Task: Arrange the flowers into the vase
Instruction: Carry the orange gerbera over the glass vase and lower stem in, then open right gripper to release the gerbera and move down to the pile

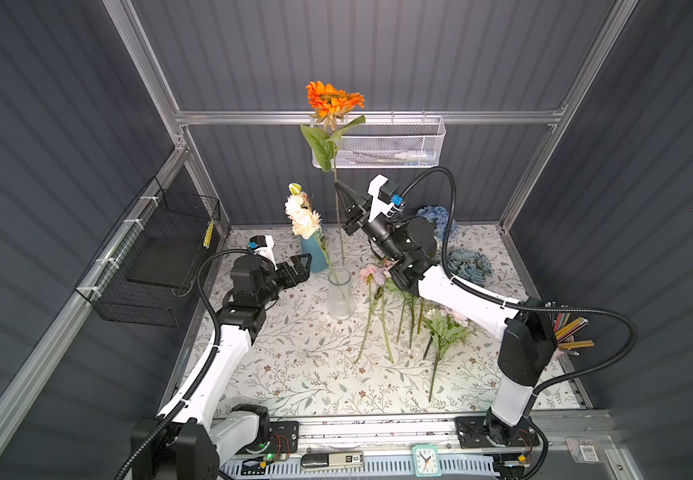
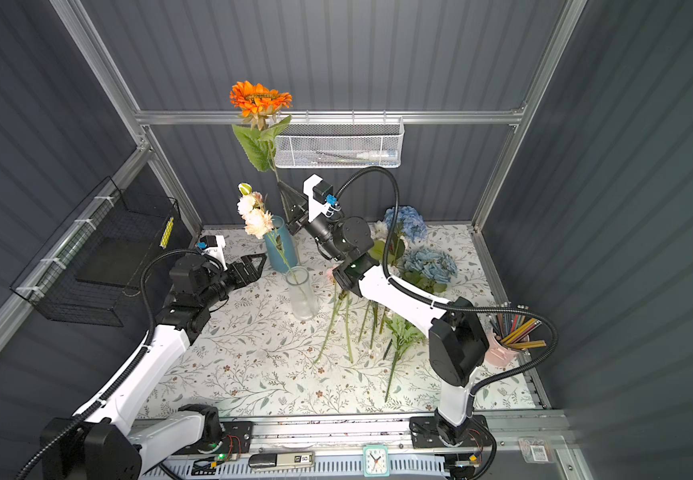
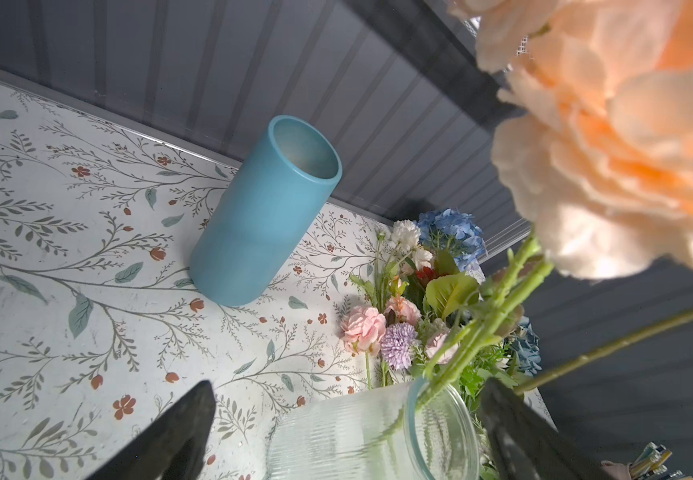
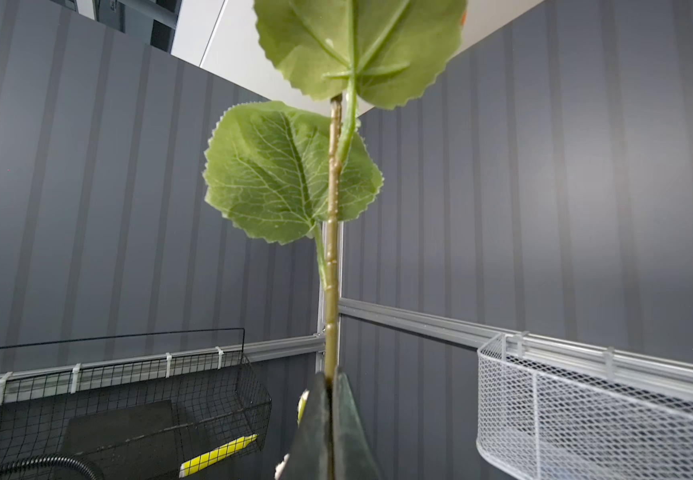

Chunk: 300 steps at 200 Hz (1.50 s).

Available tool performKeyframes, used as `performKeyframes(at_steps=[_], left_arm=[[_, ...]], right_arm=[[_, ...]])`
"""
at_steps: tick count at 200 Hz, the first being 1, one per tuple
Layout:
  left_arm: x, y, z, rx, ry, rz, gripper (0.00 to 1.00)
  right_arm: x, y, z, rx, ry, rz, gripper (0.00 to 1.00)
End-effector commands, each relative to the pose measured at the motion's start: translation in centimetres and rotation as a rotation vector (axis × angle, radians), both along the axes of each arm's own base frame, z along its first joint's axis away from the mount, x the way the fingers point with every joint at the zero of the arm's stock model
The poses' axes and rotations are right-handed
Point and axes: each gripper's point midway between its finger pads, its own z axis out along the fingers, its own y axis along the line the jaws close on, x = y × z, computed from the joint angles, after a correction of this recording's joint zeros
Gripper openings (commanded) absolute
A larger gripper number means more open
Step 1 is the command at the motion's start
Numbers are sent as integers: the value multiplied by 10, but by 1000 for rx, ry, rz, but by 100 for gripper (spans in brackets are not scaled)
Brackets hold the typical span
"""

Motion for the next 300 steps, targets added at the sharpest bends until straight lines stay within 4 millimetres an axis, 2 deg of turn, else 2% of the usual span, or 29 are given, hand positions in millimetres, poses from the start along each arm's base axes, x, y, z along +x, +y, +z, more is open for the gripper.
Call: performKeyframes(at_steps=[1,34,97,133,156,181,196,224,252,272,300], left_arm=[[-2,0,-1,19,-1,-4,100],[1,-1,-5,6,7,-5,100],[6,-8,-6,-31,11,-33,100],[2,-9,-1,-34,0,-43,100],[-2,-8,3,-34,-5,-44,100],[-7,-7,5,-27,-9,-45,100],[-11,-8,7,-26,-14,-52,100],[-20,-9,8,-36,-12,-64,100],[-33,-16,5,-65,5,-112,100],[-44,-19,2,-86,16,-128,100],[-59,-22,-7,-112,52,-144,100]], right_arm=[[-2,1,-4,52,-33,15,0],[4,10,-46,27,67,24,0],[-14,24,-137,-114,230,10,0],[-16,30,-186,-226,285,-14,0],[-15,32,-204,-274,300,-33,0],[-15,32,-213,-303,309,-43,0],[-17,29,-214,-310,315,-47,10],[-24,13,-212,-308,336,-74,23],[-31,-12,-215,-318,394,-131,29],[-35,-35,-224,-342,492,-190,33],[-39,-73,-251,-419,720,-310,41]])
